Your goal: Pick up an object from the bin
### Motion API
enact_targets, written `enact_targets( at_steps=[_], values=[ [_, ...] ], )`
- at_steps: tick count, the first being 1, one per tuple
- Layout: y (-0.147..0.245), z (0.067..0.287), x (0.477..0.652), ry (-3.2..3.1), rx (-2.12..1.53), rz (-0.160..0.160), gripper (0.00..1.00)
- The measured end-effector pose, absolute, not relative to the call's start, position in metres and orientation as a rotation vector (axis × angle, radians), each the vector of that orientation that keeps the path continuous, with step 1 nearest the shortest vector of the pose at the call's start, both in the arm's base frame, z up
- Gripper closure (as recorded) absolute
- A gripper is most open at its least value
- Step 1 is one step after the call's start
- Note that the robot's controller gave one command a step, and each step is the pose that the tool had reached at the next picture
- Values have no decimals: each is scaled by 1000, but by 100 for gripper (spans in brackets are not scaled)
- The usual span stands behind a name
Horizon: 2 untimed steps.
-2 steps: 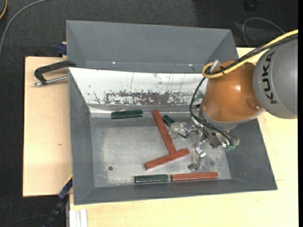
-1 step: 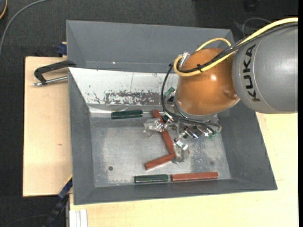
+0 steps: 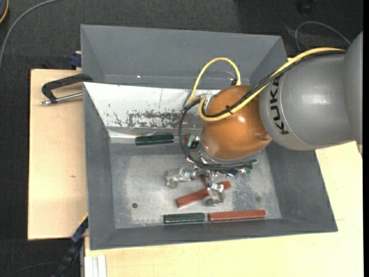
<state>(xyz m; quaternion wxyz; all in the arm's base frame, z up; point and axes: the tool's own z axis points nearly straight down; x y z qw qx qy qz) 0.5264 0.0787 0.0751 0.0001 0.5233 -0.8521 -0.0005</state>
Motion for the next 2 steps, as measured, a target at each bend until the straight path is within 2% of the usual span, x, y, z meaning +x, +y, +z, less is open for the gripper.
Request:
enact_targets(
  at_steps=[1, 2],
  values=[
    [78, 74, 524, -2671, 1636, -6, 100],
    [82, 274, 527, -2237, 2222, 8, 100]
  ],
)
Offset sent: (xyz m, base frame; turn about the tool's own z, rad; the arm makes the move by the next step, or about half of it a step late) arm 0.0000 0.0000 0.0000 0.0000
